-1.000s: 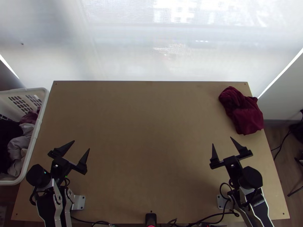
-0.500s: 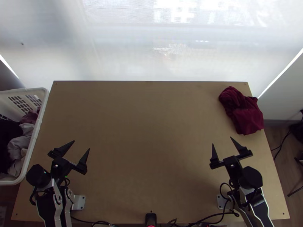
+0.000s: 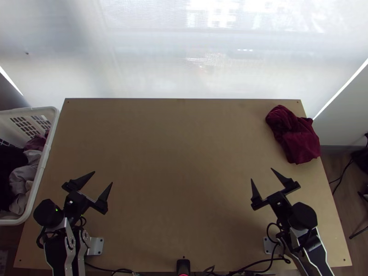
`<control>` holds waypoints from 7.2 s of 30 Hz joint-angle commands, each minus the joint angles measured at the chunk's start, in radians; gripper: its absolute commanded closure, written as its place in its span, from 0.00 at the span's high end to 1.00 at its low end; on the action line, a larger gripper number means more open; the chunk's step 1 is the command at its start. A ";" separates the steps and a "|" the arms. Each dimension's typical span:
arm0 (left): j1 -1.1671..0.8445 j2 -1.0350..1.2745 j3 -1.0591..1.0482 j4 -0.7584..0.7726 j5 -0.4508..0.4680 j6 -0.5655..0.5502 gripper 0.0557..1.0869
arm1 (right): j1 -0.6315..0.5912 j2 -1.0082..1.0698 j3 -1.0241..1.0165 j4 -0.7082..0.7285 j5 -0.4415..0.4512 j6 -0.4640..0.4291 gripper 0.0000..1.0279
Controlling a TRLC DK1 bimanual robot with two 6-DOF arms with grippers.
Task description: Fold the t-shirt
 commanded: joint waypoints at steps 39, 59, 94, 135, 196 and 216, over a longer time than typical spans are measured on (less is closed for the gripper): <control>0.140 0.065 0.122 0.136 -0.011 -0.121 0.95 | -0.331 0.004 0.080 0.107 0.018 -0.257 0.95; 0.283 0.522 0.417 -0.048 -0.411 -0.096 0.95 | -0.277 0.603 0.645 -0.133 0.087 0.131 0.95; 0.764 1.689 1.079 -0.150 -0.376 0.165 0.94 | -0.147 0.899 1.097 -0.564 0.271 0.340 0.95; 0.718 2.130 1.359 -0.065 -0.575 0.163 0.90 | -0.148 0.978 1.217 -0.660 0.132 0.366 0.95; 0.701 1.688 2.262 -0.648 -0.316 -0.065 0.04 | -0.174 0.963 1.208 -0.639 0.058 0.420 0.95; 0.499 1.350 2.024 -0.525 -0.224 -0.188 0.04 | -0.197 0.896 1.158 -0.651 0.043 0.424 0.95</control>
